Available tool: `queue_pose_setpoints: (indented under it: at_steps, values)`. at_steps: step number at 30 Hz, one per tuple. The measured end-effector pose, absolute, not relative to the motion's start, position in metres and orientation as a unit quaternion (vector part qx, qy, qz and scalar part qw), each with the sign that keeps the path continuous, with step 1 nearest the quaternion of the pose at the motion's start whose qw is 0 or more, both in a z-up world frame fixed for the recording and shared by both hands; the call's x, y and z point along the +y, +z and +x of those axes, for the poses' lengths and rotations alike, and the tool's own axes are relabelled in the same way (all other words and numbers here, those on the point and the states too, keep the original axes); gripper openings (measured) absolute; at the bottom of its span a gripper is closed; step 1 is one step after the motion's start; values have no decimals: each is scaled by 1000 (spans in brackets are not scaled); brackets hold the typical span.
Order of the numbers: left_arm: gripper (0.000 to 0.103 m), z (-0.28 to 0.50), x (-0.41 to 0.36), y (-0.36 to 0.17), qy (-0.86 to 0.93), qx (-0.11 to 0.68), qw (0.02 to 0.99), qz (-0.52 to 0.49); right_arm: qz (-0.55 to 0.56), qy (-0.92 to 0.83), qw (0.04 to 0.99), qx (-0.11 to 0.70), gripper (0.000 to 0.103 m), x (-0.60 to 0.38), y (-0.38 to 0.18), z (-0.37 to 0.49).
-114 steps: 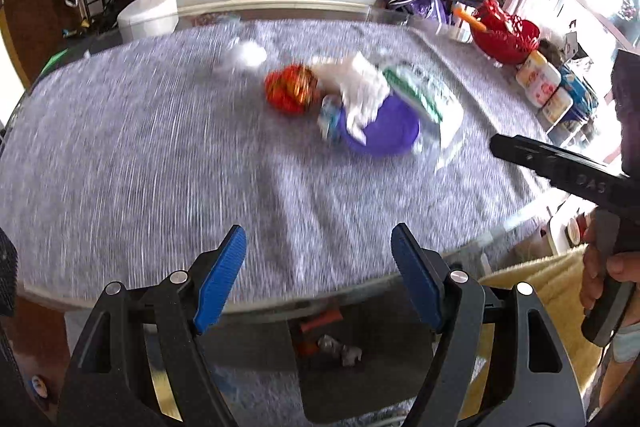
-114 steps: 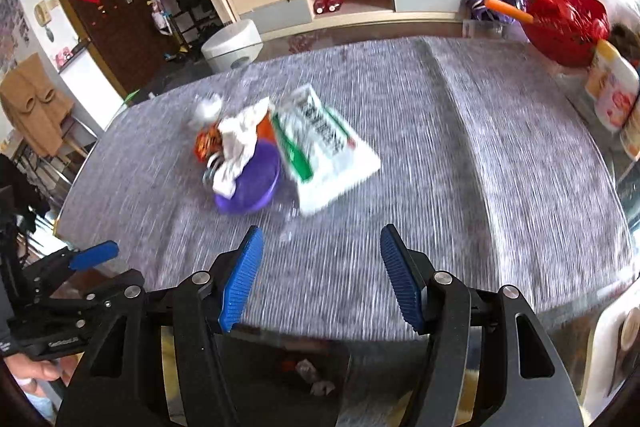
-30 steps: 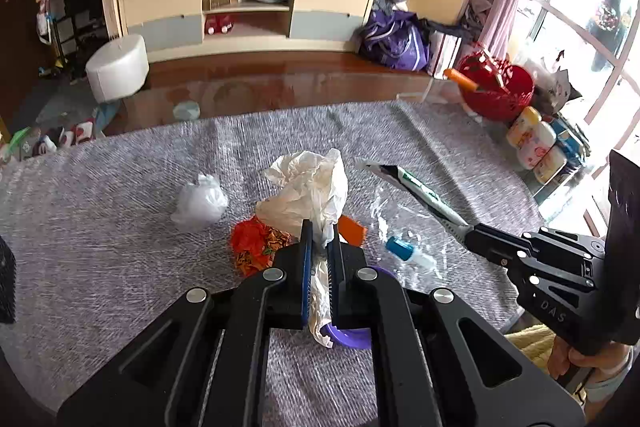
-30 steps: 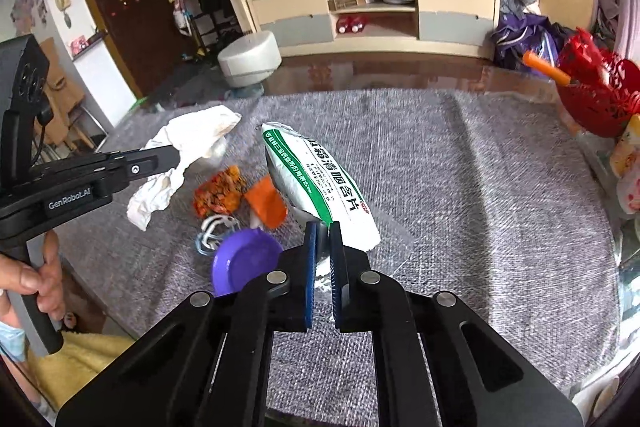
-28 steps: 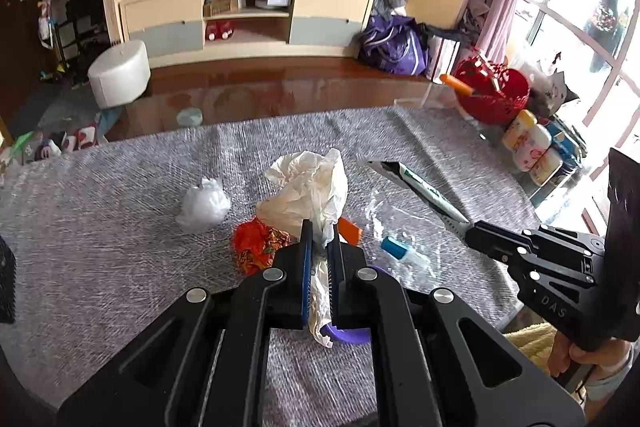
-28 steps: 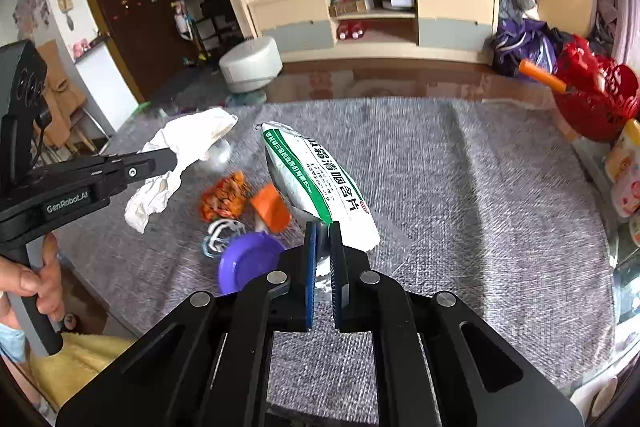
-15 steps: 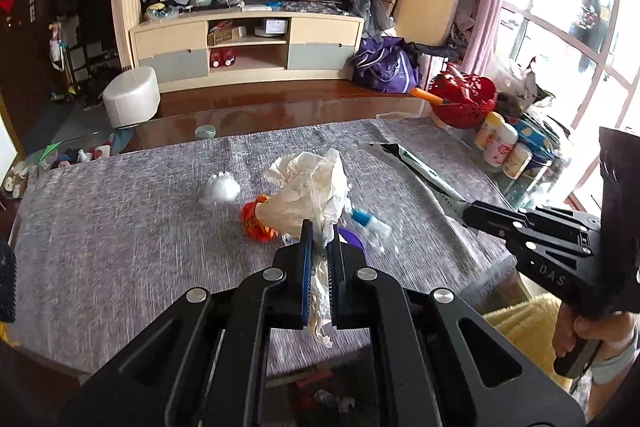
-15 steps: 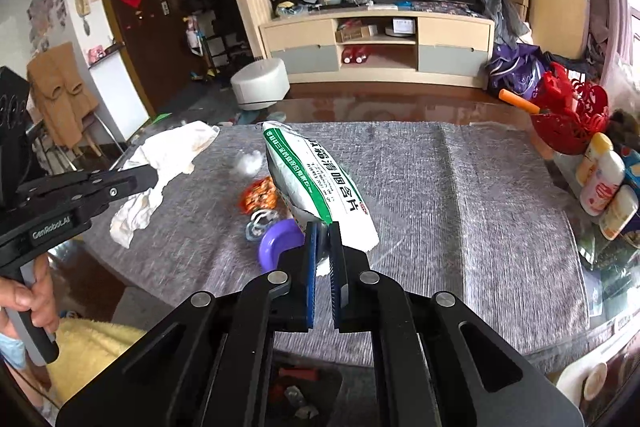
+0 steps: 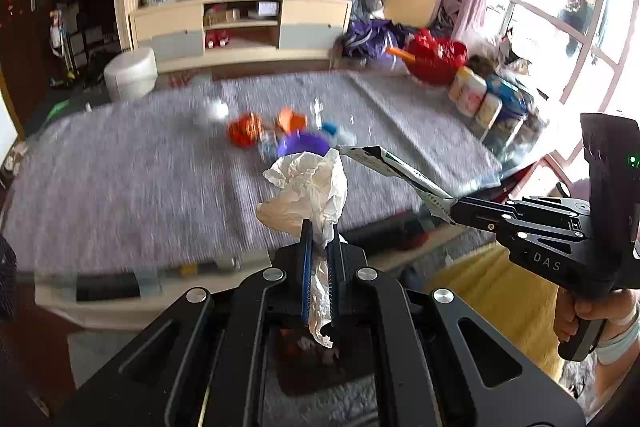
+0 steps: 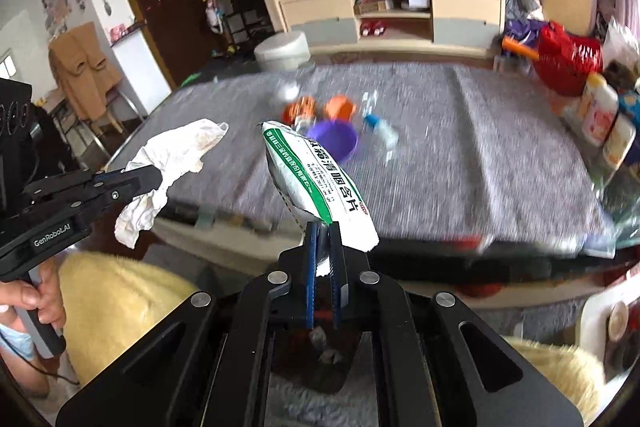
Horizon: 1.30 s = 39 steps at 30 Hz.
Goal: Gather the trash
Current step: 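Carry the tissue and medicine packet to the black bin with both tools, then open both tools to drop the tissue and packet into the bin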
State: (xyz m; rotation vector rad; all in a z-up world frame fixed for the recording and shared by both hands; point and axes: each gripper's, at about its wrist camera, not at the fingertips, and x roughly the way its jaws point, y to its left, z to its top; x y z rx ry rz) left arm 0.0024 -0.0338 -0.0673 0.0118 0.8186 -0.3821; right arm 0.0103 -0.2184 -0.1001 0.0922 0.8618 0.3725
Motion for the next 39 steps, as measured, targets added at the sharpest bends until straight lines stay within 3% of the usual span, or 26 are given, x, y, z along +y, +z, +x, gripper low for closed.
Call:
queue_pose_setpoints:
  at_steps: [21, 34, 39]
  values:
    - [6, -19, -37, -226, -169, 545, 821, -29, 84, 172, 801, 568, 7, -192, -244, -9]
    - [6, 2, -45, -283, -177, 606, 775, -31, 90, 181, 764, 612, 9, -174, -279, 12]
    - [13, 9, -44, -288, -174, 615, 768, -33, 103, 179, 763, 612, 11, -175, -277, 25]
